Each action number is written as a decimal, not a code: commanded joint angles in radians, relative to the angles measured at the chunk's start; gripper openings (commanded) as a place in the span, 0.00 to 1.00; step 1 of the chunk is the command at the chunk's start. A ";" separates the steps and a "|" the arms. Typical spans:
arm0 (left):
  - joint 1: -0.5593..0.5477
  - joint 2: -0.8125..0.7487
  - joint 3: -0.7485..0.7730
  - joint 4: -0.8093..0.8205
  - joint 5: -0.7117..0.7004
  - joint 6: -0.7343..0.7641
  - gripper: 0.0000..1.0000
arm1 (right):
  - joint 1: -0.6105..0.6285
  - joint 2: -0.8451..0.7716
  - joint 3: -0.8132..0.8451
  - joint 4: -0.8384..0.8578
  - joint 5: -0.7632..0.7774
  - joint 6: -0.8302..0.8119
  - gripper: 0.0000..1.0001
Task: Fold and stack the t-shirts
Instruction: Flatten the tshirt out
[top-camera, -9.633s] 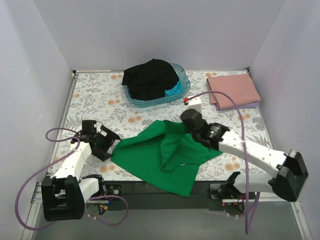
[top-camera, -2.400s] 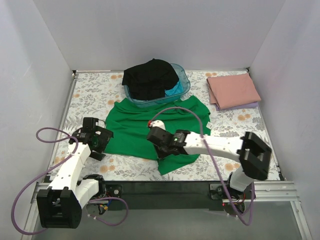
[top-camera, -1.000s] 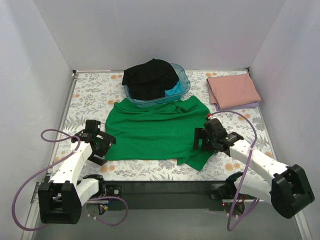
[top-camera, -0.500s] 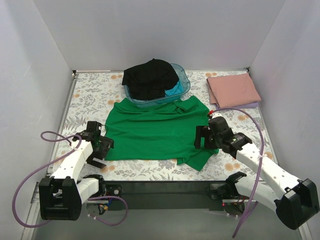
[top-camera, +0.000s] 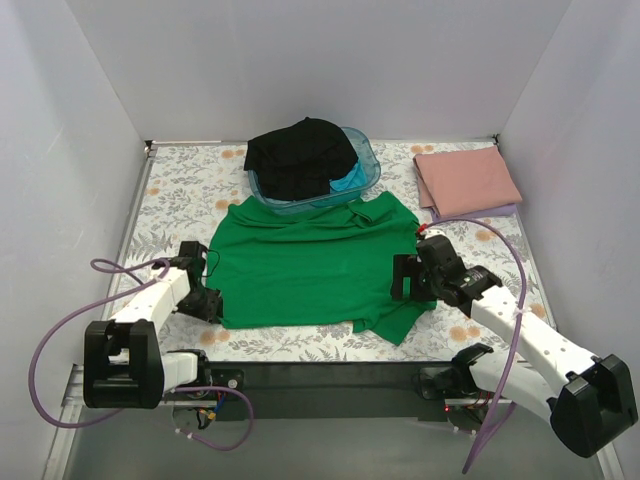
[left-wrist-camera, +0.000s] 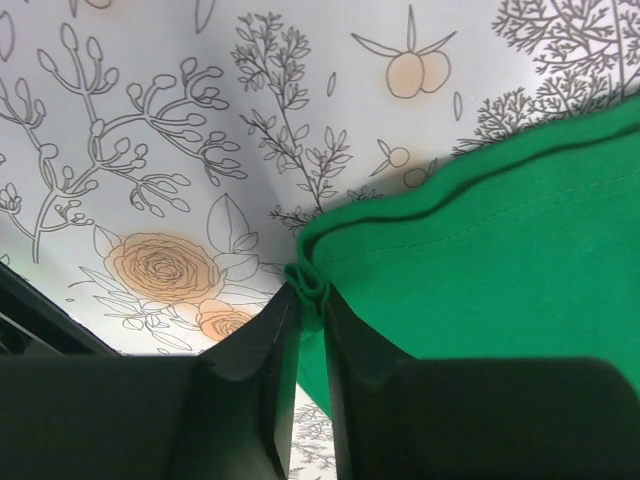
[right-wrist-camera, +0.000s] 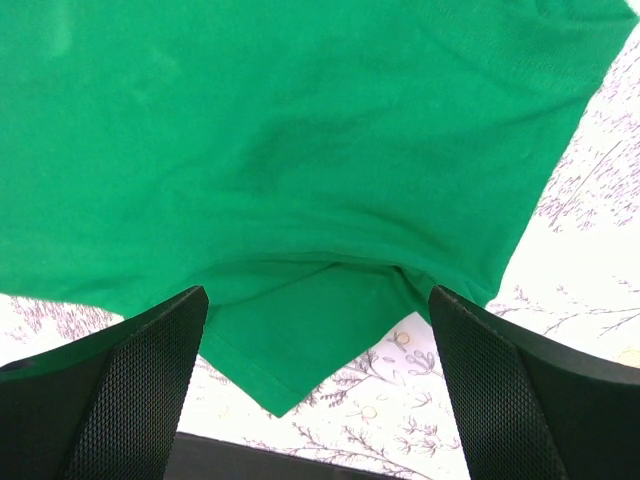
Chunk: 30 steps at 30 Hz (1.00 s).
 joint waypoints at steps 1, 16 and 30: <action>0.001 0.058 -0.028 0.141 -0.060 -0.008 0.12 | -0.004 -0.033 -0.046 -0.046 -0.070 0.019 0.98; 0.001 0.035 -0.050 0.225 -0.043 0.066 0.00 | 0.349 0.105 -0.089 -0.179 0.063 0.321 0.80; 0.001 -0.024 -0.065 0.205 -0.052 0.064 0.00 | 0.453 0.284 -0.054 -0.140 0.127 0.429 0.64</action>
